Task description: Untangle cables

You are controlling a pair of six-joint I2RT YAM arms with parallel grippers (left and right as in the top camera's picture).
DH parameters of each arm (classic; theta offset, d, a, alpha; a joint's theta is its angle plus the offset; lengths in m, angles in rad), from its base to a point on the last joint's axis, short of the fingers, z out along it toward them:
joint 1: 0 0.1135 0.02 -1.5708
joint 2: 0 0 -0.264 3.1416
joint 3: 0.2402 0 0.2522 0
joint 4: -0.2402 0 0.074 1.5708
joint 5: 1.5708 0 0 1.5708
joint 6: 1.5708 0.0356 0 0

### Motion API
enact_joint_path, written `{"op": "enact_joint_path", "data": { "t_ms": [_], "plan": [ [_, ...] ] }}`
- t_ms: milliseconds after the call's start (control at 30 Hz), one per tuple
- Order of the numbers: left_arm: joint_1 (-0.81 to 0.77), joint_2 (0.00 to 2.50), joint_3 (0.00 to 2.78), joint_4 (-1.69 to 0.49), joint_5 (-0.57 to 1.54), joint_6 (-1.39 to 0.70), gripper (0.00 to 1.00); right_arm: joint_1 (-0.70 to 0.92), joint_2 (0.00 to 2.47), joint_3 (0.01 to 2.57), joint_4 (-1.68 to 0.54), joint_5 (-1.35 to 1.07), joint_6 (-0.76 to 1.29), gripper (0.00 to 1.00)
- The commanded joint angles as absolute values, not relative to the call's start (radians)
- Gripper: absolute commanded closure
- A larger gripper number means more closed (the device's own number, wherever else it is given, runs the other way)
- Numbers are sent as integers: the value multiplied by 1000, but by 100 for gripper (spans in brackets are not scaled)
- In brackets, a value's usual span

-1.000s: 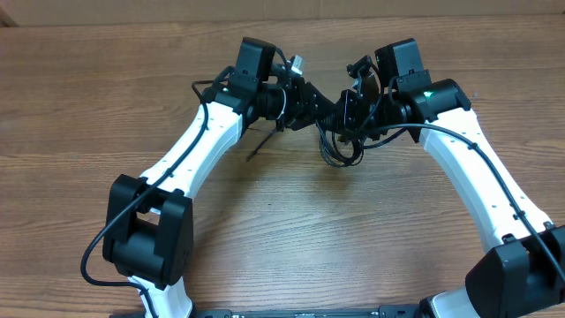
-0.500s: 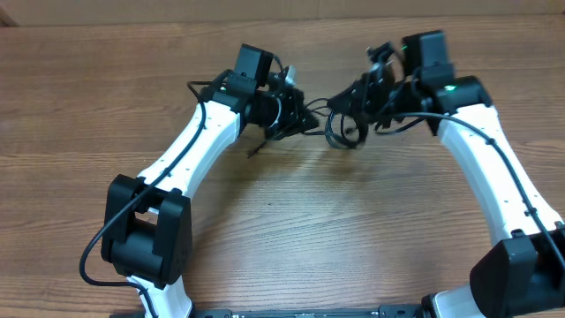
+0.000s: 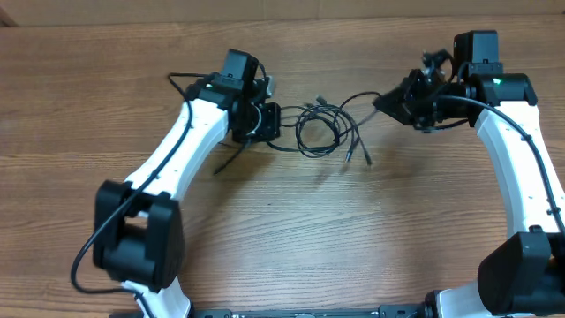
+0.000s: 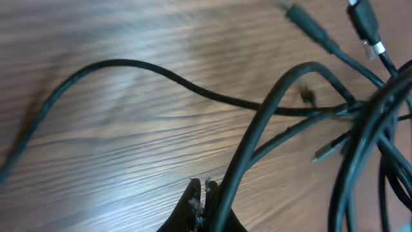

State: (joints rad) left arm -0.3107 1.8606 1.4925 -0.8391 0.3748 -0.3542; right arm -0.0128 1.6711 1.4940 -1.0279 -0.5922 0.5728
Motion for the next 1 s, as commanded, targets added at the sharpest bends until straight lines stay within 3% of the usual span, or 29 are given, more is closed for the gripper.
{"op": "enact_joint_path", "data": {
  "t_ms": [0,300,467,533,733,967],
  "plan": [
    [-263,1702,1494,-872,212,-313,96,-20,1654,1527,-1039,-352,595,96],
    [-240,1485,1494,-878,138,-285,96,-35,1654,1527,-1126,-225,568,96],
    [-241,1460,1494,-839,346,-268,96,-33,1654,1527,-1113,-474,346,96],
    [-241,1462,1494,-825,441,-219,96,-33,1654,1527,-1118,-648,200,89],
    [-246,1524,1493,-905,462,-145,96,-34,1654,1527,-1158,-682,146,40],
    [-262,1671,1493,-877,683,-4,96,-33,1654,1526,-1183,-696,147,32]
  ]
}}
